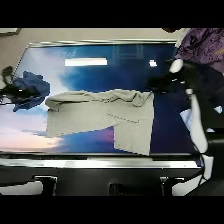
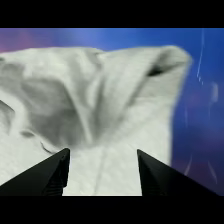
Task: Fold the clothes and pants, and hang the long-sleeved shirts on hangers.
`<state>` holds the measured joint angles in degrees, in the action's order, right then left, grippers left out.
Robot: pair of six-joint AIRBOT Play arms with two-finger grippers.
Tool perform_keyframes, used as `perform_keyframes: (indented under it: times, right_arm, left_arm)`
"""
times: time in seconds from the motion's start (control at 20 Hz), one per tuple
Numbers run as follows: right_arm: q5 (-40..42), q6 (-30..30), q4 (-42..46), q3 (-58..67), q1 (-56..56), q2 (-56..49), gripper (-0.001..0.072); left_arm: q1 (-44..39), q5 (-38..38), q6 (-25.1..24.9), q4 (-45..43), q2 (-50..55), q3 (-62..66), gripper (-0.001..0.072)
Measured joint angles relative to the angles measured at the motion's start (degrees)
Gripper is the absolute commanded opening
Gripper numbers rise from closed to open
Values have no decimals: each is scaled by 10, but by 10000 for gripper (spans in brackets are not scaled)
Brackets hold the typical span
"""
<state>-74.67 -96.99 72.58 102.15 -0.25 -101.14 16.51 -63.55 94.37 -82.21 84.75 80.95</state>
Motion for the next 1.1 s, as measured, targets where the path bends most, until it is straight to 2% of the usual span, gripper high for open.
perform_keyframes:
  times: [0.2, 0.35, 0.65, 0.95, 1.0, 1.1]
  right_arm:
    - [-42, 104, -129, -99, -132, 48, 490]
    - [-59, 164, -201, -197, -183, 59, 490]
    - [-19, 250, -258, -340, -185, 61, 482]
    - [2, 304, -300, -391, -167, 37, 479]
    - [3, 307, -306, -393, -164, 33, 443]
    - [11, 315, -309, -396, -155, 26, 317]
  left_arm:
    - [56, -37, -5, -3, -72, -41, 619]
    - [77, -51, -3, -2, -108, -89, 619]
    - [86, -63, 10, -1, -128, -134, 615]
    - [87, -64, 12, -1, -131, -142, 615]
    - [87, -64, 12, -1, -131, -142, 615]
    - [87, -64, 12, -1, -131, -143, 613]
